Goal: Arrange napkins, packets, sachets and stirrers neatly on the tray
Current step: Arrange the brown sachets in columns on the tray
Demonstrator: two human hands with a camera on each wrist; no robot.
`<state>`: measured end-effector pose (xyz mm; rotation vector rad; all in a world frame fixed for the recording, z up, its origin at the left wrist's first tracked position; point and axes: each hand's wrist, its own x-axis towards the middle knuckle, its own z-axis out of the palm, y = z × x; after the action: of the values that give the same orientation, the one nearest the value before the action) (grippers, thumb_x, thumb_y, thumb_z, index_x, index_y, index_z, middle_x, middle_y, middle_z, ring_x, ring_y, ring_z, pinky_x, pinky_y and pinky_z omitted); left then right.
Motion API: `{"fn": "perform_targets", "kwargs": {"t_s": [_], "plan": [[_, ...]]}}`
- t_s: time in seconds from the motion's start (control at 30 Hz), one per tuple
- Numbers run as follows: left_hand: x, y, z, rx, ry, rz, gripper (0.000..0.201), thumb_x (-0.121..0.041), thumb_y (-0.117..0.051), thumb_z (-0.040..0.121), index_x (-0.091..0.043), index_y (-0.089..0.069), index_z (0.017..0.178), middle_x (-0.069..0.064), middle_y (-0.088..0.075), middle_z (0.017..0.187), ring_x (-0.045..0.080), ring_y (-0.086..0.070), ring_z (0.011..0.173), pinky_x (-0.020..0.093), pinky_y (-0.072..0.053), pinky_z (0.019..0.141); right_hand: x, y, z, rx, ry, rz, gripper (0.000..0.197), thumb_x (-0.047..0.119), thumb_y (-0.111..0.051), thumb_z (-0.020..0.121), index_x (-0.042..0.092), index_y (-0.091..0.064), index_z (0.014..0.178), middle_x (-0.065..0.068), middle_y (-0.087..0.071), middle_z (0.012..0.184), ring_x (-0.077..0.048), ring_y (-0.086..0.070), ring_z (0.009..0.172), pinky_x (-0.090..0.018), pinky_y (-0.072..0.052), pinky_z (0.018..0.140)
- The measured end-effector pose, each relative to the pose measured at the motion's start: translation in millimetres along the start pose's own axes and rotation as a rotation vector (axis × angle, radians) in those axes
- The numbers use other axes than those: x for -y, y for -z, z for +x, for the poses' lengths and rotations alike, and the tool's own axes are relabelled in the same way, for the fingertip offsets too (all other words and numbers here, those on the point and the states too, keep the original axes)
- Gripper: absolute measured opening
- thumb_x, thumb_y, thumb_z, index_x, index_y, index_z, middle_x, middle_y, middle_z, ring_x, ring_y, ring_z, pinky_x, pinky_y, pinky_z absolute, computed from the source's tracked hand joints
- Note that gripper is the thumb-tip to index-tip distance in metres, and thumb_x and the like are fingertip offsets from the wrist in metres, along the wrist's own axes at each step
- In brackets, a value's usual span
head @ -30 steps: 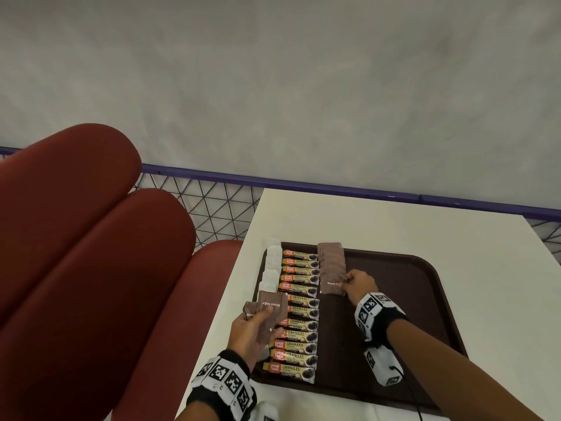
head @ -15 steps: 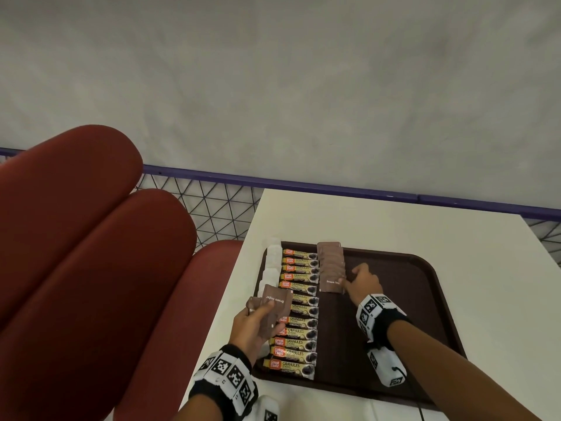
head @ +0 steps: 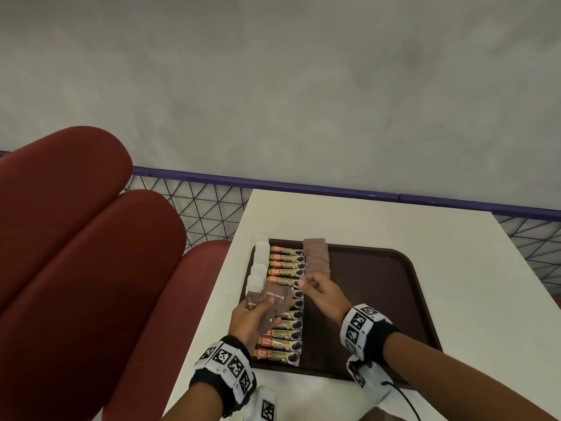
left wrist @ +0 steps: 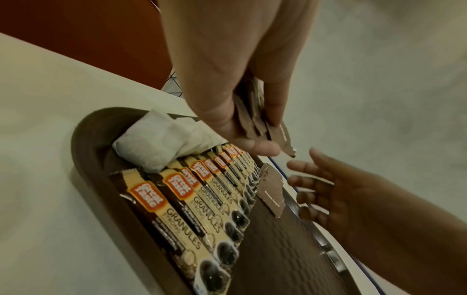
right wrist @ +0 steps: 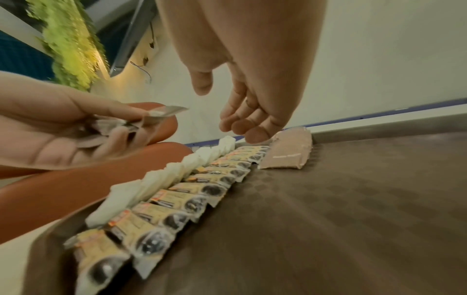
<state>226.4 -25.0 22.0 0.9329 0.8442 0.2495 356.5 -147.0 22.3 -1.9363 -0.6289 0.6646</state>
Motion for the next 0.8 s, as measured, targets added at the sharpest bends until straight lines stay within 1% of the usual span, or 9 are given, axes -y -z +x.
{"fn": "perform_targets", "kwargs": {"t_s": [0.13, 0.2, 0.3, 0.37, 0.47, 0.57, 0.6, 0.7, 0.8], "plan": [[1.6, -2.4, -2.9, 0.049, 0.024, 0.135, 0.018, -0.003, -0.068, 0.081, -0.008, -0.061, 0.097, 0.015, -0.068, 0.101, 0.025, -0.066, 0.088, 0.029, -0.054, 0.059, 10.5, -6.6, -1.2, 0.184, 0.078, 0.023, 0.047, 0.014, -0.059, 0.089, 0.018, -0.043, 0.134, 0.009, -0.051, 0.093, -0.009, -0.047, 0.077, -0.011, -0.043, 0.069], [2.4, -3.0, -4.0, 0.074, 0.033, 0.19, 0.017, -0.005, -0.071, 0.079, -0.008, -0.059, 0.091, 0.016, -0.068, 0.101, 0.027, -0.068, 0.088, 0.03, -0.053, 0.06, 14.1, -9.3, -1.1, 0.276, 0.1, -0.015, 0.052, 0.009, -0.06, 0.087, 0.02, -0.043, 0.135, 0.004, -0.05, 0.098, -0.011, -0.046, 0.079, -0.012, -0.044, 0.069], [1.9, -2.0, -5.7, 0.099, 0.04, 0.206, 0.02, -0.003, -0.069, 0.08, -0.006, -0.058, 0.096, 0.015, -0.069, 0.097, 0.024, -0.068, 0.084, 0.03, -0.053, 0.062, 17.3, -9.8, 0.7, 0.302, 0.097, -0.085, 0.044, 0.004, -0.059, 0.087, 0.015, -0.051, 0.129, 0.006, -0.049, 0.087, 0.002, -0.047, 0.069, -0.008, -0.042, 0.063], [0.0, 0.0, -5.6, 0.104, 0.049, 0.179, 0.021, 0.001, -0.063, 0.082, -0.002, -0.058, 0.103, 0.015, -0.067, 0.094, 0.023, -0.067, 0.082, 0.03, -0.054, 0.064, 19.5, -4.3, 1.9, 0.246, 0.075, -0.072, 0.038, -0.002, -0.055, 0.087, 0.011, -0.056, 0.123, 0.005, -0.054, 0.086, 0.004, -0.052, 0.07, -0.011, -0.046, 0.066], [-2.5, 4.4, -3.3, 0.099, 0.071, 0.084, 0.024, 0.003, -0.055, 0.086, -0.004, -0.059, 0.109, 0.016, -0.065, 0.096, 0.025, -0.066, 0.086, 0.031, -0.054, 0.066, 12.0, 11.5, 9.6, 0.02, -0.039, -0.043, 0.03, -0.004, -0.058, 0.083, 0.011, -0.062, 0.109, -0.007, -0.061, 0.106, -0.016, -0.058, 0.095, -0.029, -0.052, 0.085], [-4.4, 8.8, -0.4, 0.091, 0.092, 0.039, 0.026, 0.002, -0.051, 0.087, 0.003, -0.059, 0.112, 0.018, -0.063, 0.092, 0.025, -0.065, 0.086, 0.032, -0.055, 0.068, -2.2, 28.7, 17.8, -0.208, -0.232, -0.042, 0.02, -0.002, -0.062, 0.08, 0.018, -0.056, 0.079, -0.011, -0.063, 0.095, -0.026, -0.063, 0.084, -0.038, -0.057, 0.077], [-4.8, 10.0, 0.0, 0.09, 0.098, 0.04, 0.025, 0.001, -0.049, 0.087, 0.005, -0.06, 0.11, 0.019, -0.062, 0.092, 0.025, -0.065, 0.086, 0.031, -0.056, 0.068, -7.1, 33.6, 20.0, -0.264, -0.281, -0.051, 0.021, 0.002, -0.064, 0.079, 0.019, -0.053, 0.073, -0.011, -0.064, 0.089, -0.026, -0.063, 0.081, -0.038, -0.056, 0.074], [-4.9, 11.9, 0.9, 0.098, 0.107, 0.054, 0.025, -0.002, -0.046, 0.088, 0.009, -0.06, 0.106, 0.023, -0.06, 0.095, 0.025, -0.064, 0.084, 0.027, -0.058, 0.065, -15.0, 42.6, 22.3, -0.353, -0.367, -0.032, 0.02, 0.003, -0.068, 0.074, 0.016, -0.054, 0.069, -0.006, -0.061, 0.071, -0.019, -0.057, 0.065, -0.025, -0.045, 0.056], [-4.2, 12.8, 2.7, 0.089, 0.108, 0.049, 0.023, -0.003, -0.046, 0.091, 0.01, -0.058, 0.106, 0.022, -0.06, 0.095, 0.025, -0.062, 0.082, 0.039, -0.057, 0.081, -19.5, 40.8, 24.6, -0.366, -0.4, -0.013, 0.02, -0.003, -0.066, 0.074, 0.013, -0.055, 0.069, -0.006, -0.059, 0.066, -0.011, -0.051, 0.054, -0.019, -0.039, 0.048]]}}
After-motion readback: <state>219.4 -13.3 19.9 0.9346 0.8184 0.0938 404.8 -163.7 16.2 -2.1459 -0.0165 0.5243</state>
